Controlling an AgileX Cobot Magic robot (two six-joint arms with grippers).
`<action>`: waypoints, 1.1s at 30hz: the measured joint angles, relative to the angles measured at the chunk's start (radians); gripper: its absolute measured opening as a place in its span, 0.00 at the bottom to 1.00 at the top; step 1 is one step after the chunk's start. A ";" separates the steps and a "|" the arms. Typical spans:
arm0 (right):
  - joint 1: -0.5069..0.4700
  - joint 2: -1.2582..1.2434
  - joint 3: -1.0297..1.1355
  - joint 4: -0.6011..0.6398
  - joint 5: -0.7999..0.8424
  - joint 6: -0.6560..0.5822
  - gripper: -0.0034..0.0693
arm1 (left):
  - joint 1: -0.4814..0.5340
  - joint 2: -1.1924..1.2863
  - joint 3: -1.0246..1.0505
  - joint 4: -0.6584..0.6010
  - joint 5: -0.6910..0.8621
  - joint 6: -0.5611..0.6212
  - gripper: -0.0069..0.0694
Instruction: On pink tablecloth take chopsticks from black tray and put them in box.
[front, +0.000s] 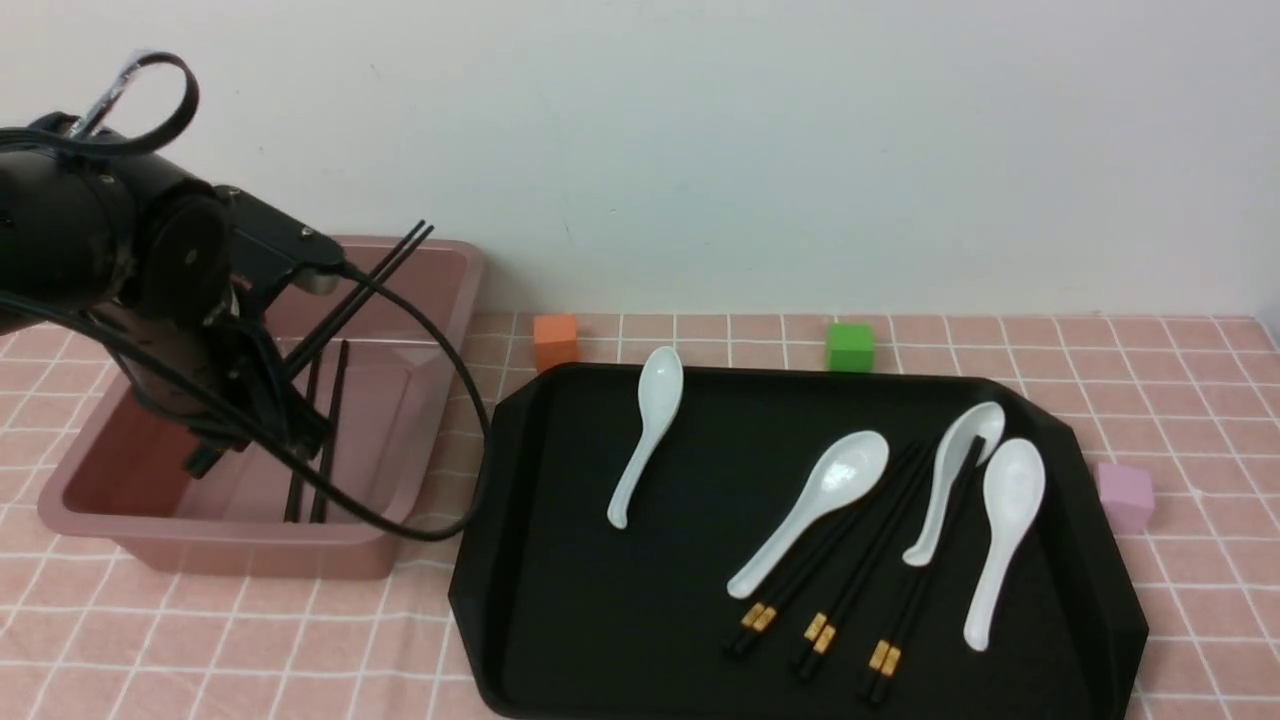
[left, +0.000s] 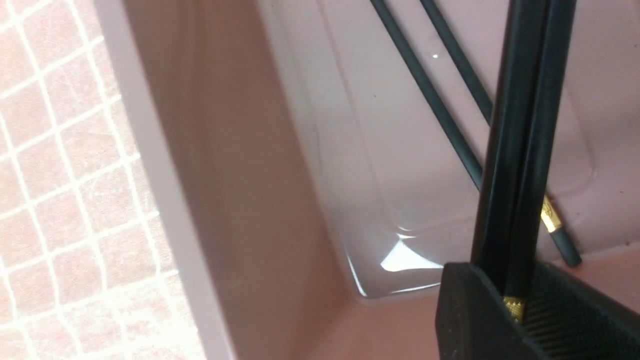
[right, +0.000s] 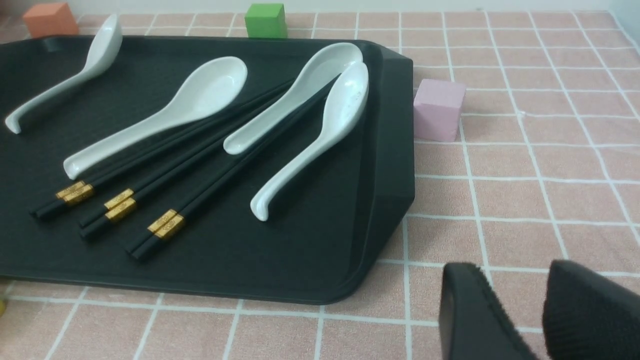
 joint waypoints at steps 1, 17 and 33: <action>0.000 0.000 0.000 0.000 0.000 0.000 0.38 | 0.000 0.006 0.000 0.001 -0.003 0.000 0.26; 0.000 0.000 0.000 0.000 0.000 0.000 0.38 | 0.000 0.004 -0.034 0.016 0.046 -0.296 0.61; 0.000 0.000 0.000 0.000 0.000 0.000 0.38 | 0.000 -0.904 0.442 -0.340 -0.304 -0.297 0.07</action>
